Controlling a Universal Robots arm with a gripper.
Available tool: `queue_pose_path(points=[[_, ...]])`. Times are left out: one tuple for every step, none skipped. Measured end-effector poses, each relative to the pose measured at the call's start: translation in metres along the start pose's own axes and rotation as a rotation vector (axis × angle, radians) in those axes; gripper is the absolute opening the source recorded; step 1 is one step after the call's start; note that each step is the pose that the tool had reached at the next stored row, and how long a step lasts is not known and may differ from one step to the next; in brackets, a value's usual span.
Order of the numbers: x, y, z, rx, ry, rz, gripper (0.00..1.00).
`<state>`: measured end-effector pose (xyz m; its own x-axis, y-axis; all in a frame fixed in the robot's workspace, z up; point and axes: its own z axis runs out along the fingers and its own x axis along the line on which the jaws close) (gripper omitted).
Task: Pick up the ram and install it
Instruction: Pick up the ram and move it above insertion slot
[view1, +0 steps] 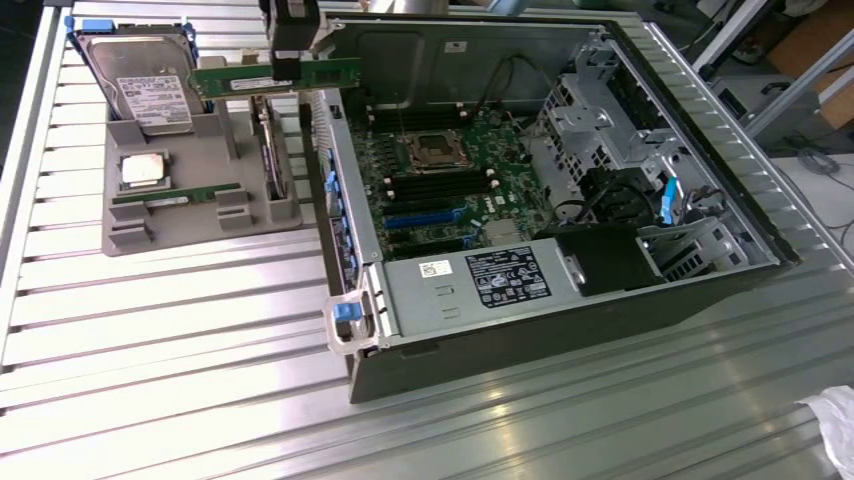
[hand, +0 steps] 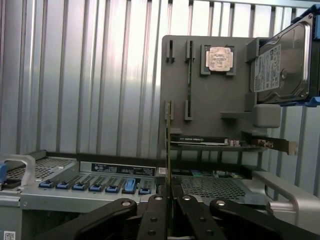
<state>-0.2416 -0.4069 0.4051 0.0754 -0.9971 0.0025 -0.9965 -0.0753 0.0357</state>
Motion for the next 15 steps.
queue_pose_path(points=[[0.0001, -0.0008, 0.0000, 0.0000, 0.0000, 0.000, 0.13], [0.0001, -0.0015, -0.0001, -0.0001, 0.0000, 0.000, 0.13], [0.0001, -0.0017, -0.0001, -0.0001, 0.0000, 0.000, 0.13], [0.0002, -0.0021, -0.0001, -0.0001, 0.0000, 0.000, 0.13], [0.0002, -0.0026, -0.0001, 0.0000, 0.0000, 0.000, 0.13], [0.0002, -0.0029, -0.0001, -0.0001, 0.0000, 0.000, 0.13], [0.0002, -0.0033, -0.0001, -0.0001, 0.0000, 0.000, 0.13], [0.0003, -0.0036, -0.0002, -0.0001, 0.0000, 0.000, 0.13], [0.0003, -0.0043, -0.0002, 0.0000, 0.0000, 0.000, 0.13], [0.0004, -0.0049, -0.0002, 0.0000, 0.0000, 0.000, 0.13], [0.0004, -0.0056, -0.0002, 0.0000, 0.0000, 0.000, 0.13], [0.0005, -0.0063, -0.0003, -0.0001, 0.0000, 0.000, 0.13], [0.0005, -0.0069, -0.0003, 0.0000, 0.0000, 0.000, 0.13], [0.0005, -0.0072, -0.0002, 0.0000, 0.0000, 0.000, 0.13], [0.0006, -0.0075, -0.0003, 0.0000, 0.0000, 0.000, 0.13]])
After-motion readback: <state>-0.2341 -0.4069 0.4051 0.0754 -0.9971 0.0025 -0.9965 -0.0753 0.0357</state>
